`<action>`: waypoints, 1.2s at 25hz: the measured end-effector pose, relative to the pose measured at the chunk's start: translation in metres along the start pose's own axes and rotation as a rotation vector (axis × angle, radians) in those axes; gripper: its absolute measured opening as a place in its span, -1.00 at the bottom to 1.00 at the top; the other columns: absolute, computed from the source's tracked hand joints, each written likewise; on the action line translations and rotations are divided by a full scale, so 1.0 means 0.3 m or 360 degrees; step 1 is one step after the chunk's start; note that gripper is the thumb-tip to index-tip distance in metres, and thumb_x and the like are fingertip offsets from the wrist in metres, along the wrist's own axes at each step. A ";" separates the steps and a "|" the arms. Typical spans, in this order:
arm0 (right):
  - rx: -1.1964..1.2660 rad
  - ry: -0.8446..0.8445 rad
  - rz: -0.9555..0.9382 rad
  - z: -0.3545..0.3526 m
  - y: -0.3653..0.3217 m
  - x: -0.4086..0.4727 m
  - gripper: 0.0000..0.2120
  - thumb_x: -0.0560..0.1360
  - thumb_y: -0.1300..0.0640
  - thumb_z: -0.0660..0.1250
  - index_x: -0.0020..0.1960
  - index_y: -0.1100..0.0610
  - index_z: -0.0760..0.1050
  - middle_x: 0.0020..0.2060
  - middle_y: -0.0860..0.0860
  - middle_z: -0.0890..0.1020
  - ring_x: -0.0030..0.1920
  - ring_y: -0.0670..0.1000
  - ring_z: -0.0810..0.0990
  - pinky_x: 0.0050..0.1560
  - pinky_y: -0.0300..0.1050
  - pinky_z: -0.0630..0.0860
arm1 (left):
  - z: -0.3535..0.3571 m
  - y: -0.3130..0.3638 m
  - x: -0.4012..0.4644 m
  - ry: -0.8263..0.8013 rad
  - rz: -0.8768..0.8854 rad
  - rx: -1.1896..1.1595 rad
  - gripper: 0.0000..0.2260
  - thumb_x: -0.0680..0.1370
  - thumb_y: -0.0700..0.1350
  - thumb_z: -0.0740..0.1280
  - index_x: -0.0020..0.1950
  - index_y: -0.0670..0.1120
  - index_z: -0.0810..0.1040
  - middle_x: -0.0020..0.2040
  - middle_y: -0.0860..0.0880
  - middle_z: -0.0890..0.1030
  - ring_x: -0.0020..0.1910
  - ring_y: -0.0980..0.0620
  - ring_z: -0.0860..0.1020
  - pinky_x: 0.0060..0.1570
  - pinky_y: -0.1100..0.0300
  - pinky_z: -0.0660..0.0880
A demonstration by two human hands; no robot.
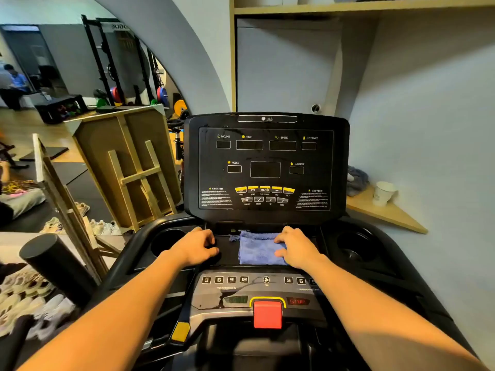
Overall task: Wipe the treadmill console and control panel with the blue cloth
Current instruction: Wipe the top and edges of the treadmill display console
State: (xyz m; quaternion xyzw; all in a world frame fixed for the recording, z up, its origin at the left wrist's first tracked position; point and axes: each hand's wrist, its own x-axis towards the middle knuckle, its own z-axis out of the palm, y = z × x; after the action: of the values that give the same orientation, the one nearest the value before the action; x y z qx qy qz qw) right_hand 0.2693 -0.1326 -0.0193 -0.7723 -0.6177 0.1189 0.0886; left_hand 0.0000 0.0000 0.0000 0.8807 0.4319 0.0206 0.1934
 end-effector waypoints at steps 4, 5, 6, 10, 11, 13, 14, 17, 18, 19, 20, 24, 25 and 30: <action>0.0073 0.0039 0.0058 0.003 -0.021 0.017 -0.82 0.52 0.25 0.43 0.11 0.14 0.59 0.15 0.09 0.47 0.13 0.13 0.46 0.14 0.02 0.54 | 0.004 0.000 0.010 0.0023 -0.0039 0.0044 -0.76 0.50 0.09 0.40 0.10 0.03 0.51 0.02 0.03 0.40 -0.03 0.05 0.49 0.03 0.21 0.42; 0.0092 0.0013 0.0073 0.006 -0.023 0.021 -0.86 0.52 0.30 0.42 0.05 0.13 0.58 0.13 0.09 0.46 0.13 0.14 0.46 0.14 0.03 0.55 | 0.004 -0.003 0.015 0.0017 -0.0039 0.0043 -0.76 0.50 0.08 0.40 0.10 0.03 0.52 0.02 0.03 0.40 -0.03 0.05 0.50 0.03 0.21 0.43; 0.0099 -0.0001 0.0083 0.007 -0.027 0.020 -0.86 0.52 0.33 0.40 -0.02 0.12 0.56 0.11 0.09 0.46 0.12 0.14 0.45 0.13 0.03 0.55 | 0.005 -0.005 0.018 0.0016 -0.0026 0.0042 -0.76 0.50 0.08 0.40 0.10 0.04 0.52 0.02 0.03 0.41 -0.03 0.05 0.50 0.02 0.21 0.43; -0.0017 -0.0014 0.0065 -0.006 -0.045 0.027 -0.88 0.53 0.34 0.36 -0.04 0.14 0.52 0.06 0.08 0.43 0.15 0.16 0.44 0.13 0.01 0.50 | -0.003 -0.016 0.038 0.0004 0.0009 0.0052 -0.76 0.50 0.07 0.40 0.10 0.03 0.51 0.02 0.02 0.44 -0.03 0.05 0.51 0.01 0.20 0.44; -0.0073 -0.0032 0.0054 -0.013 -0.053 0.030 -0.90 0.54 0.32 0.36 0.01 0.17 0.54 0.08 0.10 0.45 0.16 0.17 0.45 0.15 0.03 0.50 | -0.007 -0.020 0.044 -0.0009 0.0019 0.0051 -0.76 0.50 0.06 0.40 0.11 0.02 0.52 0.02 0.02 0.45 -0.03 0.05 0.51 0.02 0.19 0.45; -0.0136 -0.0073 0.0069 -0.024 -0.062 0.038 -0.89 0.53 0.30 0.35 0.04 0.18 0.55 0.07 0.11 0.49 0.15 0.18 0.49 0.18 0.04 0.50 | -0.017 -0.026 0.055 -0.0038 0.0049 0.0047 -0.76 0.49 0.05 0.41 0.10 0.01 0.53 0.02 0.00 0.47 -0.03 0.04 0.52 0.03 0.18 0.46; -0.0110 -0.0064 0.0078 -0.031 -0.063 0.043 -0.90 0.52 0.31 0.34 0.00 0.16 0.54 -0.01 0.08 0.51 0.12 0.16 0.52 0.16 0.02 0.50 | -0.027 -0.030 0.062 -0.0042 0.0069 0.0048 -0.77 0.49 0.04 0.41 0.09 0.00 0.53 0.01 -0.01 0.48 -0.04 0.04 0.52 0.02 0.18 0.46; -0.0044 -0.0011 0.0110 -0.070 -0.067 0.058 -0.89 0.51 0.32 0.32 -0.06 0.13 0.53 -0.17 -0.02 0.50 0.04 0.09 0.55 0.09 -0.08 0.49 | -0.073 -0.039 0.084 -0.0022 0.0130 0.0046 -0.80 0.48 0.02 0.41 0.05 0.02 0.51 -0.01 0.00 0.49 -0.08 0.06 0.52 -0.03 0.20 0.44; -0.0072 -0.0008 0.0118 -0.096 -0.074 0.064 -0.88 0.50 0.33 0.33 -0.05 0.13 0.54 -0.12 0.01 0.52 0.04 0.10 0.56 0.09 -0.07 0.51 | -0.099 -0.041 0.092 -0.0001 0.0159 0.0053 -0.80 0.48 0.02 0.41 0.04 0.02 0.51 -0.02 0.01 0.48 -0.08 0.06 0.52 -0.03 0.19 0.44; -0.0103 -0.0003 0.0133 -0.131 -0.087 0.068 -0.87 0.48 0.33 0.35 -0.04 0.13 0.54 -0.04 0.05 0.55 0.04 0.11 0.56 0.09 -0.04 0.54 | -0.130 -0.042 0.102 0.0023 0.0188 0.0062 -0.81 0.48 0.02 0.41 0.03 0.02 0.50 -0.03 0.01 0.48 -0.09 0.05 0.52 -0.01 0.18 0.45; -0.0133 0.0005 0.0144 -0.169 -0.098 0.075 -0.87 0.48 0.33 0.36 -0.04 0.13 0.55 0.01 0.09 0.56 0.04 0.11 0.57 0.08 -0.03 0.56 | -0.164 -0.043 0.113 0.0047 0.0224 0.0077 -0.81 0.48 0.02 0.41 0.03 0.03 0.50 -0.03 0.01 0.48 -0.08 0.05 0.52 0.01 0.17 0.46; -0.0110 0.0159 0.0174 -0.339 -0.127 0.107 -0.87 0.55 0.30 0.32 -0.12 0.13 0.57 -0.02 0.12 0.61 0.01 0.10 0.60 0.03 -0.03 0.56 | -0.311 -0.031 0.153 0.0120 0.0334 0.0098 -0.80 0.48 0.01 0.40 0.05 -0.01 0.52 0.00 -0.02 0.52 -0.04 0.03 0.54 0.06 0.14 0.48; -0.0080 0.0220 0.0188 -0.383 -0.128 0.113 -0.84 0.55 0.30 0.33 -0.16 0.10 0.56 -0.03 0.12 0.60 -0.01 0.10 0.60 0.01 -0.03 0.57 | -0.346 -0.025 0.162 0.0141 0.0349 0.0087 -0.79 0.48 0.00 0.40 0.06 -0.02 0.53 0.01 -0.03 0.53 -0.03 0.02 0.55 0.08 0.12 0.49; -0.0053 0.0536 0.0143 -0.641 -0.112 0.159 -0.84 0.53 0.28 0.38 -0.19 0.09 0.56 -0.07 0.10 0.58 -0.03 0.13 0.57 -0.07 -0.07 0.49 | -0.536 0.010 0.238 0.0295 0.0413 0.0088 -0.75 0.51 -0.01 0.40 0.14 -0.05 0.54 0.03 -0.04 0.51 0.00 0.01 0.54 0.09 0.13 0.47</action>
State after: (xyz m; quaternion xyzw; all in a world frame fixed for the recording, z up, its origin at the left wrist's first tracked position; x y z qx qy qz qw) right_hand 0.3041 -0.0768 0.1705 -0.8095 -0.5608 -0.0187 0.1726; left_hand 0.0142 0.1051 0.1403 0.9284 0.3308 0.1147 0.1240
